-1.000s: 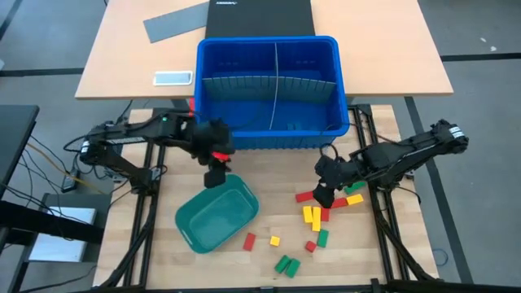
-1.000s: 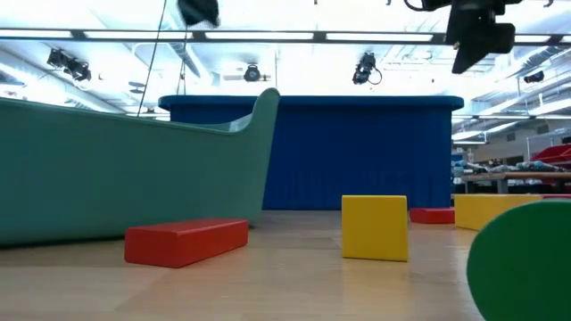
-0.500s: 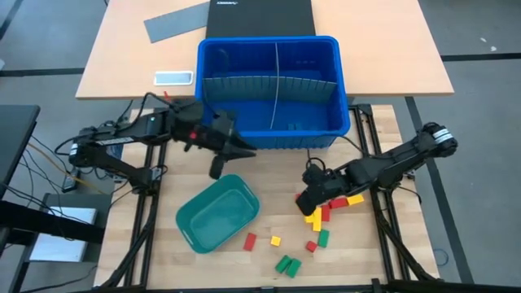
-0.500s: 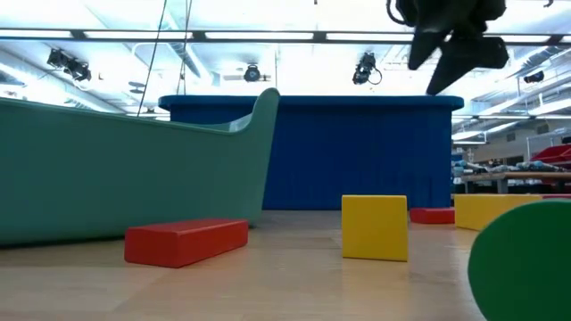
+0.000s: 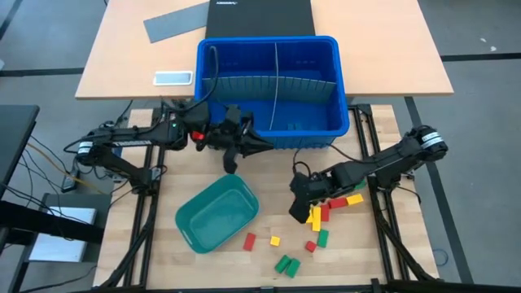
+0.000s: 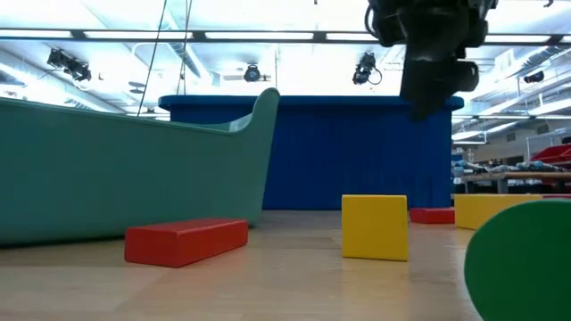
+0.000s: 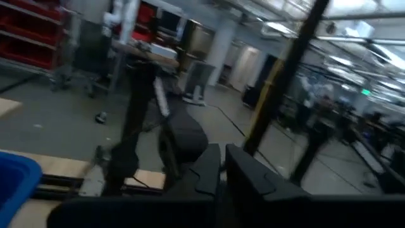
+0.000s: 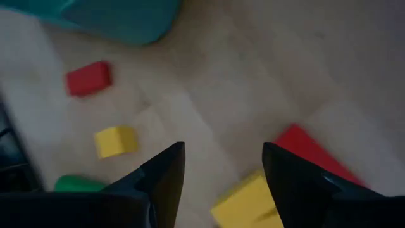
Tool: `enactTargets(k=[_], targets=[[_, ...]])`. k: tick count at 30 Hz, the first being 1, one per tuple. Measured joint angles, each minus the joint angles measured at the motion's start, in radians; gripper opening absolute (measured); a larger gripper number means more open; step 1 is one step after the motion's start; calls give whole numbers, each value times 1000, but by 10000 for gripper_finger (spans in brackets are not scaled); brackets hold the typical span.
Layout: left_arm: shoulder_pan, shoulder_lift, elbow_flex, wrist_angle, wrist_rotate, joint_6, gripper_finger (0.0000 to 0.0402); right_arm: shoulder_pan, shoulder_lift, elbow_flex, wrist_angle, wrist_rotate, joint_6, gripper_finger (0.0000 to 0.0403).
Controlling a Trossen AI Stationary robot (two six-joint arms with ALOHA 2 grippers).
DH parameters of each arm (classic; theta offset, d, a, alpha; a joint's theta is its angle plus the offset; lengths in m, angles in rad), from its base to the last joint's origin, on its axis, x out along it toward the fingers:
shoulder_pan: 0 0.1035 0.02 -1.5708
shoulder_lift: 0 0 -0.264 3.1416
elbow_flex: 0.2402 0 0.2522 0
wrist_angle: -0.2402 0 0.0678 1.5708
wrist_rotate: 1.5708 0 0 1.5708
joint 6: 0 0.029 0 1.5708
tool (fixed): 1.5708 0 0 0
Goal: Sort Items/Unsort Items
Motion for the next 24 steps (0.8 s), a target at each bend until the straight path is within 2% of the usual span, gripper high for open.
enactTargets(k=[3,6,11,13,17,21,24], targets=[[-21,3,0,-7,-59,32,9,-10,24,0,62,-46,-13,191],[-30,-18,0,-86,-40,87,5,-11,37,0,139,-36,-8,150],[-31,-90,-1,-240,-22,195,3,7,38,1,185,64,88,33],[-32,-134,-39,-261,-2,213,2,18,37,4,185,103,134,11],[-32,-253,-226,-38,1,141,2,40,40,5,181,141,212,15],[-29,-366,-435,204,-63,61,1,67,43,5,183,183,240,3],[-25,-431,-518,275,-82,28,1,79,43,5,189,189,254,6]])
